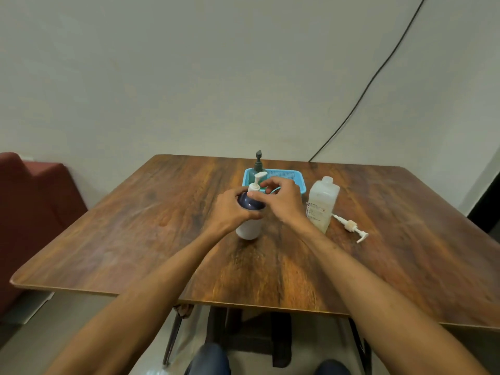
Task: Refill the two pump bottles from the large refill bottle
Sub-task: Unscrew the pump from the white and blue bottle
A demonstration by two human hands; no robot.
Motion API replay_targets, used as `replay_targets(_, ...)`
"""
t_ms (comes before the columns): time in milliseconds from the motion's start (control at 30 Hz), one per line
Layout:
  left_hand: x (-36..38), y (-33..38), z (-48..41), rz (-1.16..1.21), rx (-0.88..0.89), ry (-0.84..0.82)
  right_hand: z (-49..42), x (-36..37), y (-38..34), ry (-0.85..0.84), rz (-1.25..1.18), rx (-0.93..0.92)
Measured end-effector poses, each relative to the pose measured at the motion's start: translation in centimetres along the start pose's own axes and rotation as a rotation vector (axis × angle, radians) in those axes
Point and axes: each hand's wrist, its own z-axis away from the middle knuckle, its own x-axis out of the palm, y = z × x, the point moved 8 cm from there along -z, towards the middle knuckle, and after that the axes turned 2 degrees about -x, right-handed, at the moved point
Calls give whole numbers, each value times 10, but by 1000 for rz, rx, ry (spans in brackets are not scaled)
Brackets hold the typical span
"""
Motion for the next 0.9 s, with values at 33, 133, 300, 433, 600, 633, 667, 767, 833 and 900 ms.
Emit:
replay_targets(33, 3, 3, 2, 2, -2, 2, 2, -3, -1, 13, 1, 3)
replay_targets(133, 11, 10, 8, 28, -13, 3, 6, -9, -3, 54, 12, -7)
replay_targets(300, 25, 13, 17, 70, -5, -34, 7, -13, 9, 94, 73, 6)
replay_targets(433, 30, 10, 19, 81, -2, -40, 7, -9, 16, 33, 68, 31)
replay_targets(600, 29, 6, 17, 81, -12, -26, -1, -5, 9, -119, 69, 35)
replay_targets(633, 29, 6, 16, 79, -13, -22, -1, -4, 8, -129, 68, 31)
replay_targets(667, 29, 6, 16, 76, -10, -21, -2, -4, 7, -135, 76, 23)
replay_targets(767, 30, 7, 16, 67, 7, -29, -1, 1, 7, -137, 124, 9)
replay_targets(833, 30, 7, 15, 70, 4, -31, -3, -1, 7, -103, 118, 5)
replay_targets(900, 29, 6, 15, 79, -4, -28, -6, -4, 3, -78, 84, 2)
